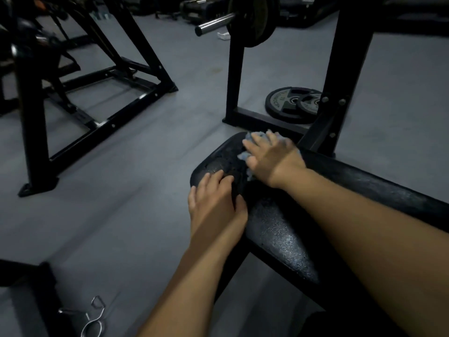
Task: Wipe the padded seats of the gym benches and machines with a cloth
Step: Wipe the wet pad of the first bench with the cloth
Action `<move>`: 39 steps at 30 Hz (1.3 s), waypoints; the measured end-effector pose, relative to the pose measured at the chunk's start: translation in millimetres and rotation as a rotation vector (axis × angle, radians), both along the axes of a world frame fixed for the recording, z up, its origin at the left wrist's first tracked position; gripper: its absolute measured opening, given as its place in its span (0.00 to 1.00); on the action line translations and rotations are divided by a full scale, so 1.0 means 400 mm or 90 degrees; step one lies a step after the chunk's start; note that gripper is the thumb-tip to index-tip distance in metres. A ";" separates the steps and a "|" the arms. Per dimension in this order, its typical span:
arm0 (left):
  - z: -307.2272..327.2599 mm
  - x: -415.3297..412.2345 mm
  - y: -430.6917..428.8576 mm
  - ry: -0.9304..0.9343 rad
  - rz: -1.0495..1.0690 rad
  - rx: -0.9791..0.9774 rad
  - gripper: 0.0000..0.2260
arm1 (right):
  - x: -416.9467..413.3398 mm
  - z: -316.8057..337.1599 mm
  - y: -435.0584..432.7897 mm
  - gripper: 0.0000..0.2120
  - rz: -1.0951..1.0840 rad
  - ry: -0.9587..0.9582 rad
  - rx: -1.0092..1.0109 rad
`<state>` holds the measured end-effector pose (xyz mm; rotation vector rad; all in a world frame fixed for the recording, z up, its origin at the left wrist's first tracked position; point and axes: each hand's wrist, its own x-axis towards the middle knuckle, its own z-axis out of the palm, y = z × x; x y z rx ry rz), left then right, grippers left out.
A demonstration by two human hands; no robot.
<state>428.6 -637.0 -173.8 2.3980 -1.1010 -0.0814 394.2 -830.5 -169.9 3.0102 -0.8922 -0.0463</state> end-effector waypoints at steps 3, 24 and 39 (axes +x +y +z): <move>0.001 0.022 0.012 0.001 0.022 0.004 0.23 | -0.007 0.015 0.113 0.45 0.113 -0.002 0.013; -0.002 0.025 0.132 -0.046 -0.002 0.035 0.24 | 0.005 0.006 0.119 0.44 0.129 0.011 0.043; 0.026 0.009 0.145 0.023 -0.030 0.007 0.33 | -0.080 0.009 0.237 0.33 0.138 -0.016 -0.017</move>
